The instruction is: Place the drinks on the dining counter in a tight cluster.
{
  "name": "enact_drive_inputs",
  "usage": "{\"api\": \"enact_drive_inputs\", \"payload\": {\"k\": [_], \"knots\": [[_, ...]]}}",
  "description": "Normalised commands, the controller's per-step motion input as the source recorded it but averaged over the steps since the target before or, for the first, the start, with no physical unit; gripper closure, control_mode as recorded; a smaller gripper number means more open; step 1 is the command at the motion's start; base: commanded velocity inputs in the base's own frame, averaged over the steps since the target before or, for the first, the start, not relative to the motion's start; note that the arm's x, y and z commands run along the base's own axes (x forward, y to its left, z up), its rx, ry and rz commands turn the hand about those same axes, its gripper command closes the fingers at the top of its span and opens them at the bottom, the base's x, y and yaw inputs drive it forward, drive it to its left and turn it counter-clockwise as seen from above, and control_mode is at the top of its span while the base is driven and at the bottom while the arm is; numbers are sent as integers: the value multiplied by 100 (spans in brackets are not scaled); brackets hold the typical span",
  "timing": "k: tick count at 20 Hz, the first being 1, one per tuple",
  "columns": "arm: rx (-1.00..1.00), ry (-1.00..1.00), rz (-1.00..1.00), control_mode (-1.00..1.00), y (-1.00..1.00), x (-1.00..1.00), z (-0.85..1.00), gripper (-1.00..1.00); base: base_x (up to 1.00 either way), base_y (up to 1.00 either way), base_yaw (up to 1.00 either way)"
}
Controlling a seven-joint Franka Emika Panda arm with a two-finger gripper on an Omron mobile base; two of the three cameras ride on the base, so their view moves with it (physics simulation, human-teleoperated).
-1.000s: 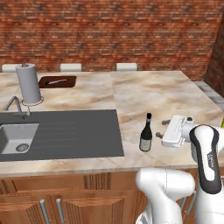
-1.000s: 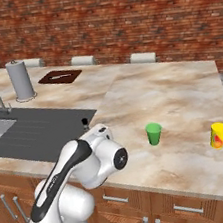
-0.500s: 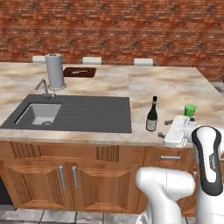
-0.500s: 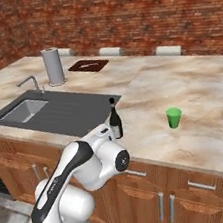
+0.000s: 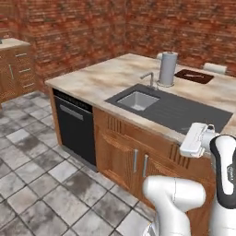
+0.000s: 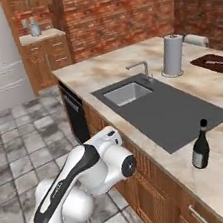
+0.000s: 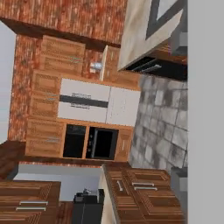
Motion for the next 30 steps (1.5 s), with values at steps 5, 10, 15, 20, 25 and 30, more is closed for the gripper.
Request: {"api": "enact_drive_inputs", "payload": {"k": [5,10,15,20,25,30], "knots": [[0,0,0,100,0,0,0,-100,-5,0,100],[0,0,0,100,0,0,0,-100,-5,0,100],[0,0,0,100,0,0,0,-100,-4,0,100],[0,0,0,100,0,0,0,-100,-4,0,100],[0,0,0,100,0,0,0,-100,-4,0,100],[0,0,0,100,0,0,0,-100,-2,0,100]]}}
